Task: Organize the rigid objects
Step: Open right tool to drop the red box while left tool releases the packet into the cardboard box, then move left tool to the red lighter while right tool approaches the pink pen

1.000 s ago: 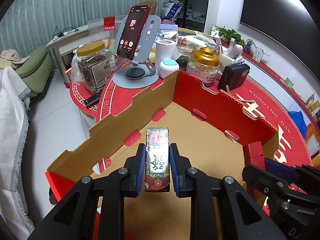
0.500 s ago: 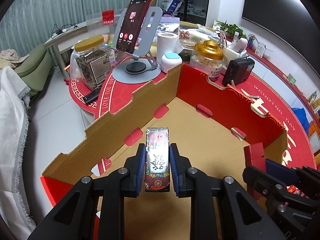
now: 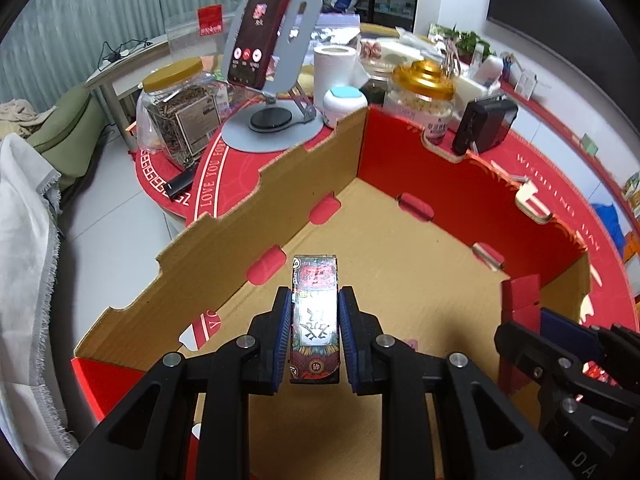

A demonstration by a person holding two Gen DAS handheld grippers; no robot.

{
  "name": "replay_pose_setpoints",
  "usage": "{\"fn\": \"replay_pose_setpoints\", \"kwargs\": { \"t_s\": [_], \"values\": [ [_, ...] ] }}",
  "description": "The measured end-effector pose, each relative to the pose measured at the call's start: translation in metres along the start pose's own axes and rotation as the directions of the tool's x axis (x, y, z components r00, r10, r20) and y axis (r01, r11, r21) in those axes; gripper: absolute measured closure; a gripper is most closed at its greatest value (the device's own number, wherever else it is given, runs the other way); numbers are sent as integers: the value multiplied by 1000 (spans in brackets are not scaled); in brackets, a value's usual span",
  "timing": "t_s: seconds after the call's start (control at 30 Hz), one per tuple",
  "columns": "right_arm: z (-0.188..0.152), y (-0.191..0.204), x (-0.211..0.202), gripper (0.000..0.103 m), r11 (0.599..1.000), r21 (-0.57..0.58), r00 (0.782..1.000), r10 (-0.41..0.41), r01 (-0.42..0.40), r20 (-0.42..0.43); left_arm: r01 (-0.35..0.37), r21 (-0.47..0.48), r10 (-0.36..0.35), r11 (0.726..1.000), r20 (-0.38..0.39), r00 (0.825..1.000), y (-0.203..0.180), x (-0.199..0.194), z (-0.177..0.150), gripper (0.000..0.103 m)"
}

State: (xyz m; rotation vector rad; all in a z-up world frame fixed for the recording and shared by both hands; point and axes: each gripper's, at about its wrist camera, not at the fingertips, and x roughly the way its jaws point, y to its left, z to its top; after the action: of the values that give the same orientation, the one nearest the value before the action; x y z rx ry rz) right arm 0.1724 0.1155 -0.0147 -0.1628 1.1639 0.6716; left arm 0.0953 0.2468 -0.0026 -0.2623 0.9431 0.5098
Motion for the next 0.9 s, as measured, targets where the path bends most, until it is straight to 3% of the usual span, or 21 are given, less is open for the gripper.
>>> {"fn": "replay_pose_setpoints", "kwargs": {
  "t_s": [0.13,0.17,0.2,0.27,0.33,0.4,0.47,0.6,0.7,0.8,0.9],
  "values": [
    [-3,-1,9,67,1000,6,1000,-10,10,-25,-20,11,21,1000,-46,999,-1,7,-1,75],
    [-4,-2,10,67,1000,8,1000,-12,12,-26,-24,14,24,1000,-55,998,-2,9,-1,63],
    [-4,-2,10,64,1000,6,1000,-17,17,-24,-28,19,29,999,-56,998,-2,9,-2,42],
    [-5,-2,5,49,998,-8,998,-55,55,-7,-58,19,59,998,-38,998,-1,6,-2,26],
    [-5,-5,-5,27,996,-17,996,-82,83,33,-61,1,61,998,-15,998,3,2,-1,21],
    [-4,-11,-17,8,996,-2,993,-86,87,75,-52,-11,51,999,-36,998,6,3,-1,9],
    [-5,-14,-28,5,998,17,992,-61,59,108,-39,-8,39,999,-49,998,6,2,-2,0],
    [-21,-27,-54,5,999,34,989,-44,39,139,-36,16,35,999,32,999,-4,-24,-10,0],
    [-48,-50,-73,5,995,86,987,-63,50,150,32,47,-36,998,91,995,-18,-50,-20,0],
    [-84,-86,-96,5,977,189,977,-128,95,172,123,152,-143,981,128,981,-51,-79,-32,0],
    [-133,-141,-123,5,918,351,954,-256,188,159,162,307,-214,938,144,966,-99,-103,-48,0]
  ]
}}
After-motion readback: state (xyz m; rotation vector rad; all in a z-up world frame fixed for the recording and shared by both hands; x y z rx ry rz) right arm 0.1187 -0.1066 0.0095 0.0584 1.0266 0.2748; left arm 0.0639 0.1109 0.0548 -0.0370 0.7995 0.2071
